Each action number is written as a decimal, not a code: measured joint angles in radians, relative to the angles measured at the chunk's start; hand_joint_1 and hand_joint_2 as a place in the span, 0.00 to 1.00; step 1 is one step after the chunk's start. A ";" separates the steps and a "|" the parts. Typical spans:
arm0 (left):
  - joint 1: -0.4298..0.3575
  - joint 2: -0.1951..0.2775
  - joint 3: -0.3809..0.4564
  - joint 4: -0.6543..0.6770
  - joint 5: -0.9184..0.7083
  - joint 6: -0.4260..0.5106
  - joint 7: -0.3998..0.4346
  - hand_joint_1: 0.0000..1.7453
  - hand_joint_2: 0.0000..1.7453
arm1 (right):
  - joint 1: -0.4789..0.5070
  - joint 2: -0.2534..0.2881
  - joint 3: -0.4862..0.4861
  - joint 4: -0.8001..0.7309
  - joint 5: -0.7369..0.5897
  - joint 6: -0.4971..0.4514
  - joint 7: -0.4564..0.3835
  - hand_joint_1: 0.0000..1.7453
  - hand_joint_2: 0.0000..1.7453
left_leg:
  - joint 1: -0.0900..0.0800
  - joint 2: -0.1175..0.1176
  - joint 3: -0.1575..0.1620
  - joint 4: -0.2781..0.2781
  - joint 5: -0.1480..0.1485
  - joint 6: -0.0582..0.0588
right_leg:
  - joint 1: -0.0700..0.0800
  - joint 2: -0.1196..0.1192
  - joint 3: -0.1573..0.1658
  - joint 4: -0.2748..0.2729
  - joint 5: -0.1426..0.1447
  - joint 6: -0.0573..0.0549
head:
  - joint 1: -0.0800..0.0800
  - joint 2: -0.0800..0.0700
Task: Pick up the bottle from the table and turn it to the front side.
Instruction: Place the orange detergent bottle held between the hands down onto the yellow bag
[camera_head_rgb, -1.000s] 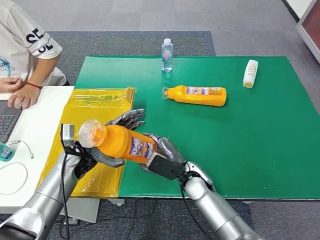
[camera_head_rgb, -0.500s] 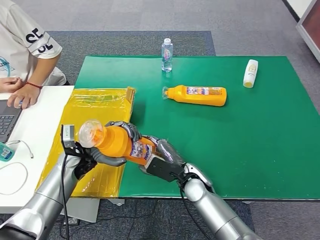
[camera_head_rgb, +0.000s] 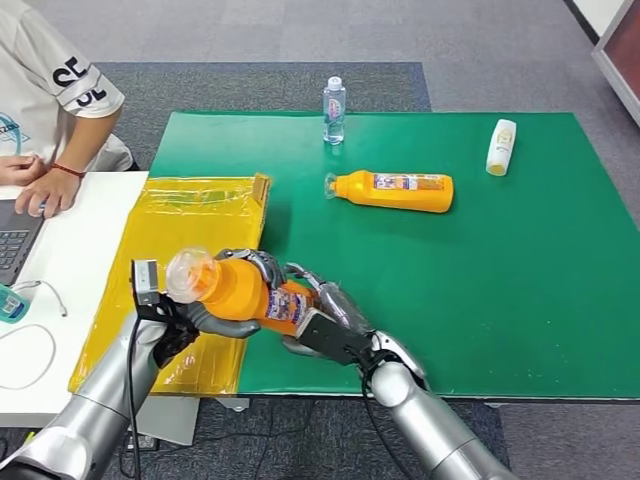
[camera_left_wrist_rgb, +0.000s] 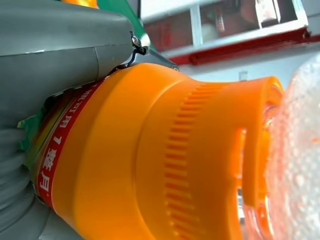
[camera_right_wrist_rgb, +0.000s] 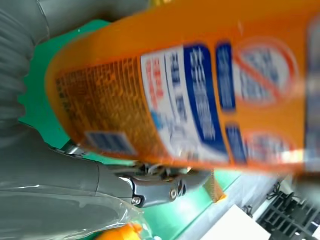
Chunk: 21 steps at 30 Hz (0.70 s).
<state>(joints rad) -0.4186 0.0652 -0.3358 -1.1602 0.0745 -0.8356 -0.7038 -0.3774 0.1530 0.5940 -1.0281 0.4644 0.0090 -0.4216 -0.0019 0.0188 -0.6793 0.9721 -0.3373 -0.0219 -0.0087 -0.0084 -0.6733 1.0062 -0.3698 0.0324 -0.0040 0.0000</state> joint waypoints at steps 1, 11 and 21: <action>0.014 0.000 0.000 -0.019 -0.007 0.015 0.000 1.00 1.00 | 0.006 -0.002 -0.012 -0.003 -0.023 0.011 -0.006 0.00 1.00 | 0.000 0.000 0.000 0.000 0.000 0.000 | 0.000 0.000 0.000 0.000 0.000 0.000 | 0.000 0.000; 0.115 0.002 0.019 -0.224 -0.042 0.041 0.000 1.00 1.00 | 0.055 -0.016 -0.121 -0.035 -0.136 0.092 -0.038 0.00 1.00 | 0.000 0.000 0.001 0.000 -0.002 0.000 | 0.000 0.000 0.001 0.000 -0.001 0.000 | 0.000 0.000; 0.104 0.091 -0.056 -0.336 -0.179 0.233 0.000 1.00 1.00 | 0.025 -0.032 -0.246 -0.040 -0.184 0.093 -0.041 0.00 1.00 | 0.000 0.000 0.001 0.000 0.000 0.000 | 0.000 0.001 -0.001 0.000 0.001 0.000 | 0.000 0.000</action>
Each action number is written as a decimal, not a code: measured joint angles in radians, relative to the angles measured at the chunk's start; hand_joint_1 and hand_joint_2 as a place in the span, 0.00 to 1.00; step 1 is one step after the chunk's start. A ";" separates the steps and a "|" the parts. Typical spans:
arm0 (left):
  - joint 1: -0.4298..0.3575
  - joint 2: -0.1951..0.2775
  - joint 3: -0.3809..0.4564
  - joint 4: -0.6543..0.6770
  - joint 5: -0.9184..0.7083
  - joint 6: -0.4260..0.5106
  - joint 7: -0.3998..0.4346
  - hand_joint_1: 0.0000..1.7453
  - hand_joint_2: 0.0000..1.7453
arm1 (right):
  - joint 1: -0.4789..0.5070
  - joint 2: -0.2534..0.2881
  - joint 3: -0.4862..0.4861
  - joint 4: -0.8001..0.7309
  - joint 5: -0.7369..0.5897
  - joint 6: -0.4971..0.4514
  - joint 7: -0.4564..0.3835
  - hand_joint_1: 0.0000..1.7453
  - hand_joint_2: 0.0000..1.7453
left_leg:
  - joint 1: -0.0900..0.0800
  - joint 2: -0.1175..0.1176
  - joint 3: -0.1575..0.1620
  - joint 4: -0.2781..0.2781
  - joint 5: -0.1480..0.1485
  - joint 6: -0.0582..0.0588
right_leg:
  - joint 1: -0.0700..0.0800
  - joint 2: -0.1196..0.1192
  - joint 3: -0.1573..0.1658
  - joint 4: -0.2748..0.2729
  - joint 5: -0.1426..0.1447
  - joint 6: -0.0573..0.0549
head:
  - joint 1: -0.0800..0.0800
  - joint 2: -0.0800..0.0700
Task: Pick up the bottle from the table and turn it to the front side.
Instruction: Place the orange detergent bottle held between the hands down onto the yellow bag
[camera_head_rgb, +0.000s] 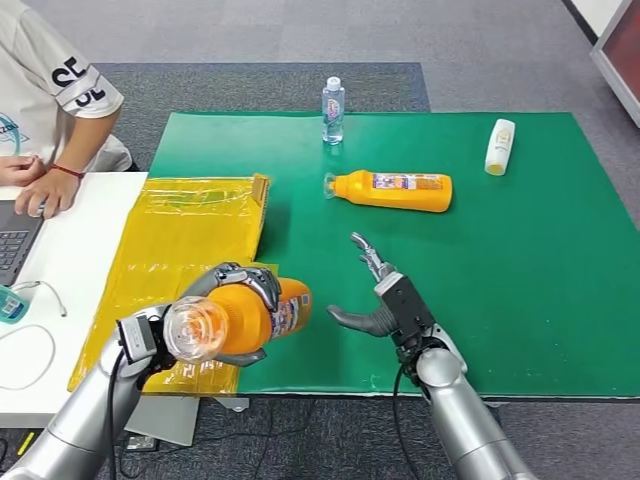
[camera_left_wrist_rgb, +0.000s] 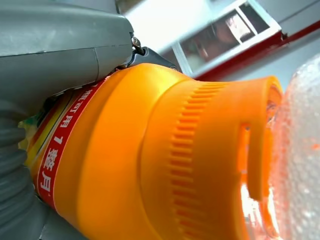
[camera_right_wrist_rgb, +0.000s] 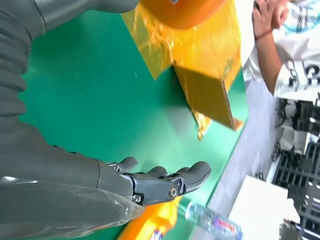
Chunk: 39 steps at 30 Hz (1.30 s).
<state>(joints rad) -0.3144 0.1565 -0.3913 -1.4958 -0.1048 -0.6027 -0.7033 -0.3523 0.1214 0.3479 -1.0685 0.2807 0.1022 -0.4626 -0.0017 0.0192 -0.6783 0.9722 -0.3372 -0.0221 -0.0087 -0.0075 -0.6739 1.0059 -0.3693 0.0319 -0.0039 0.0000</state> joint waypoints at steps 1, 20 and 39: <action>-0.016 0.024 -0.015 0.001 -0.022 0.035 0.000 1.00 1.00 | -0.002 -0.002 -0.012 0.000 -0.002 0.000 -0.002 0.00 1.00 | 0.000 0.000 0.000 0.000 0.001 0.000 | 0.000 0.000 0.000 0.000 0.000 0.000 | 0.000 0.000; -0.550 0.284 -0.256 0.226 0.095 -0.099 0.290 1.00 1.00 | -0.018 -0.008 -0.075 0.054 -0.005 0.025 -0.052 0.00 1.00 | 0.002 0.002 -0.004 0.000 0.005 -0.004 | 0.003 0.002 -0.005 0.001 0.005 -0.004 | 0.000 0.000; -1.157 0.373 -1.039 0.617 0.587 -0.345 0.725 1.00 1.00 | -0.144 0.042 0.074 0.221 -0.031 0.028 -0.081 0.00 1.00 | 0.002 0.002 -0.003 0.000 0.007 -0.005 | 0.003 0.002 -0.004 0.001 0.006 -0.005 | 0.000 0.000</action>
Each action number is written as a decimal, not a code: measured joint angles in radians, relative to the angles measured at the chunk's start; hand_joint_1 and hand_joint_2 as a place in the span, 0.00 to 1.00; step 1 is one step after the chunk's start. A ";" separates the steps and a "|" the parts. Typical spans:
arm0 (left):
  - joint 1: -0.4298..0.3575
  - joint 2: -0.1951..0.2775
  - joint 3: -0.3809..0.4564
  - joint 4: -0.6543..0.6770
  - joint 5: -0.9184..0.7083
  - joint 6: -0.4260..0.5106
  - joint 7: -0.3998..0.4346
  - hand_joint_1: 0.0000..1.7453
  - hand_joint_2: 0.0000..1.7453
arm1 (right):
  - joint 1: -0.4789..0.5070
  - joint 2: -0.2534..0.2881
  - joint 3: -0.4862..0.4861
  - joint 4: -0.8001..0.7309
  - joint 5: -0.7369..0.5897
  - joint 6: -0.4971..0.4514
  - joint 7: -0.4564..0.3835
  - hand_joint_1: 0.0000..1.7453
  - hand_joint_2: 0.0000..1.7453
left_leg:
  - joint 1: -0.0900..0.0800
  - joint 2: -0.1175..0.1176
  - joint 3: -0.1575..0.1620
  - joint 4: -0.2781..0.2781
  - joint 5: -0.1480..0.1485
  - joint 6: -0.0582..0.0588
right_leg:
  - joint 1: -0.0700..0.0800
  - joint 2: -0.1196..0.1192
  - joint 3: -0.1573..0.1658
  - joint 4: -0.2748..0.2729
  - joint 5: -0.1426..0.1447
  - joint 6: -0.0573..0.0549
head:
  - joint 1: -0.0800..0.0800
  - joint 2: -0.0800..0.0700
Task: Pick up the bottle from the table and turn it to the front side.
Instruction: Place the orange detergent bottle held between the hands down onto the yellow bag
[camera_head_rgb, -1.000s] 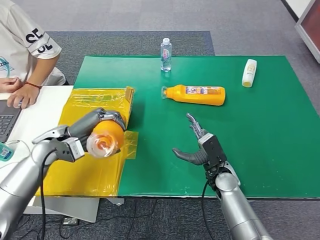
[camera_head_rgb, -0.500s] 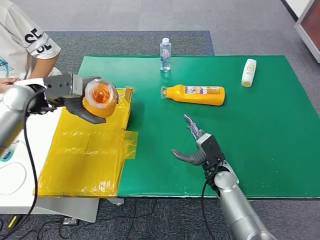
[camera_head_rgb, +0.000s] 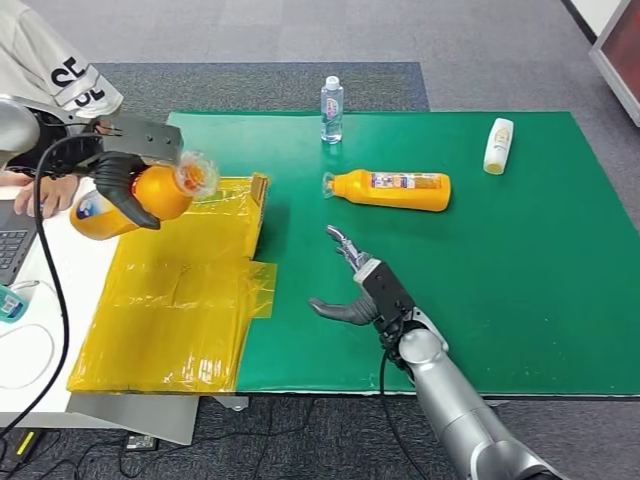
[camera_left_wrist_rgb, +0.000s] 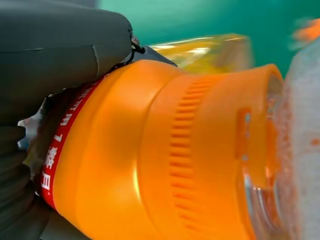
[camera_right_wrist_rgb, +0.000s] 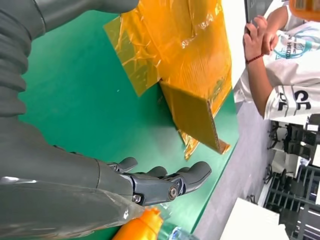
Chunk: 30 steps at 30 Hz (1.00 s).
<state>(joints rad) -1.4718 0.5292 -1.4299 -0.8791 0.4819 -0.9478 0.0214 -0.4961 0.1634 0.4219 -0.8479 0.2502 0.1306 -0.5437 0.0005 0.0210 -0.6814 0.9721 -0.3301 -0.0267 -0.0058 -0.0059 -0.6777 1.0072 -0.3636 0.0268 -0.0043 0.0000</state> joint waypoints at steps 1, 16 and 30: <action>0.002 -0.013 -0.010 0.022 -0.051 0.014 -0.011 1.00 1.00 | -0.001 0.002 0.002 0.000 0.003 -0.004 0.003 0.00 1.00 | 0.000 0.000 0.000 0.000 0.000 0.000 | 0.000 0.000 0.000 0.000 0.000 0.000 | 0.000 0.000; 0.113 -0.221 -0.080 0.255 -0.314 0.238 -0.209 1.00 1.00 | 0.001 0.014 -0.005 0.000 0.029 -0.042 0.034 0.00 1.00 | -0.001 -0.002 -0.002 0.000 0.002 0.002 | -0.002 -0.002 -0.001 -0.001 0.002 0.002 | 0.000 0.000; 0.168 -0.202 0.059 0.297 -0.060 0.187 -0.212 1.00 1.00 | 0.012 0.017 -0.009 -0.003 0.036 -0.028 0.030 0.00 1.00 | -0.001 -0.002 -0.002 0.000 0.001 0.002 | -0.001 -0.002 0.000 0.000 0.002 0.002 | 0.000 0.000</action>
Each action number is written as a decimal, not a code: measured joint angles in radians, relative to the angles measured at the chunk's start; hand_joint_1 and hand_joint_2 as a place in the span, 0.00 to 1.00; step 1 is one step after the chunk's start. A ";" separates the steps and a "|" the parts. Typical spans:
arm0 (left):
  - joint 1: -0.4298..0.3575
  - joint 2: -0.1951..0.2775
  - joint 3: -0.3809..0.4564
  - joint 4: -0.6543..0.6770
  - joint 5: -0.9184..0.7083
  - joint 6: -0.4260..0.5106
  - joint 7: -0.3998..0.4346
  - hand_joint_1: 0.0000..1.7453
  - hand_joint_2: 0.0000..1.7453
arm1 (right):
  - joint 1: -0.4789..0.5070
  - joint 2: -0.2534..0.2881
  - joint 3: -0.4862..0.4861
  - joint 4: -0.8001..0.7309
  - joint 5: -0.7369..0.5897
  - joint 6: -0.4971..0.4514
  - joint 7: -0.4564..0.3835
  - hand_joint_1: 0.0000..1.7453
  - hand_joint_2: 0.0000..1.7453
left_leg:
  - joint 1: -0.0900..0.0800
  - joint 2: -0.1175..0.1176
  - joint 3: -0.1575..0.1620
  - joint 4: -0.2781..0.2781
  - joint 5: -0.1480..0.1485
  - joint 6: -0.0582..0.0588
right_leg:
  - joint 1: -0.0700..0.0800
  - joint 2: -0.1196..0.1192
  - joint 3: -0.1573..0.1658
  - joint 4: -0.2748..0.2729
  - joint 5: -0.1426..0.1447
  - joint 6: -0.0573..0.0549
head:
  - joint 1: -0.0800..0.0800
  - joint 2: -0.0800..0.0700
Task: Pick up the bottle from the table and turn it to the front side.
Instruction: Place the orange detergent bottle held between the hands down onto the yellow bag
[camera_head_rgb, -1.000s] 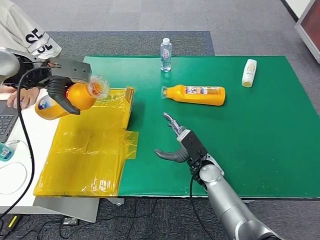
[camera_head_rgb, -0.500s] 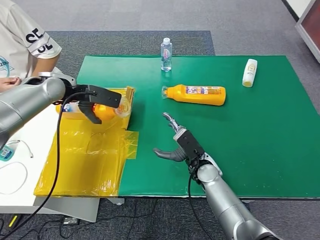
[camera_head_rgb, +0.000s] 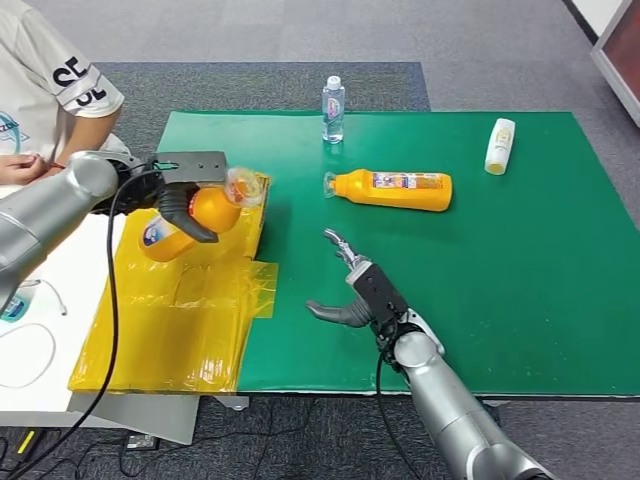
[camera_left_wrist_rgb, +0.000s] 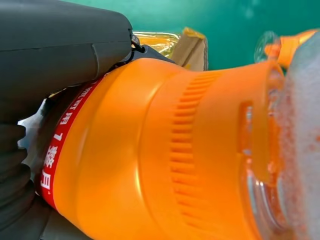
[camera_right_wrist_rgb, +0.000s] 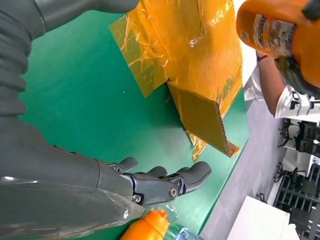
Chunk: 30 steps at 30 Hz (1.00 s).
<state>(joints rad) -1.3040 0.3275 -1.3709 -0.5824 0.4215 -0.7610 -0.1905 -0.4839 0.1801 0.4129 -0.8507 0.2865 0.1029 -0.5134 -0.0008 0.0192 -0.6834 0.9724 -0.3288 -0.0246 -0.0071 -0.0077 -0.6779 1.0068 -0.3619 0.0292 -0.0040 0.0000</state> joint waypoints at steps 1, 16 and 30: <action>0.003 0.002 0.009 0.005 0.008 -0.001 0.003 1.00 1.00 | 0.000 0.001 0.000 0.000 0.000 0.000 0.000 0.00 1.00 | 0.000 0.000 0.000 0.000 0.000 0.000 | 0.000 0.000 0.000 0.000 0.000 0.000 | 0.000 0.000; 0.019 0.022 0.035 0.038 -0.001 -0.043 0.040 1.00 1.00 | -0.004 0.011 0.012 0.000 -0.008 0.013 -0.002 0.00 1.00 | 0.000 0.000 0.000 0.000 0.000 0.000 | 0.000 0.000 0.000 0.000 0.000 0.000 | 0.000 0.000; 0.070 0.017 0.015 0.066 -0.024 -0.001 -0.011 1.00 1.00 | -0.005 0.017 0.019 -0.002 -0.014 0.001 -0.001 0.00 1.00 | 0.000 0.000 0.000 0.000 0.000 0.000 | 0.000 0.000 0.000 0.000 0.000 0.000 | 0.000 0.000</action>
<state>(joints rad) -1.2341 0.3447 -1.3563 -0.5159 0.3979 -0.7616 -0.2013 -0.4891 0.1976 0.4322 -0.8522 0.2728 0.1039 -0.5147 -0.0007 0.0192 -0.6834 0.9724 -0.3288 -0.0246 -0.0070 -0.0077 -0.6781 1.0069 -0.3621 0.0291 -0.0039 0.0000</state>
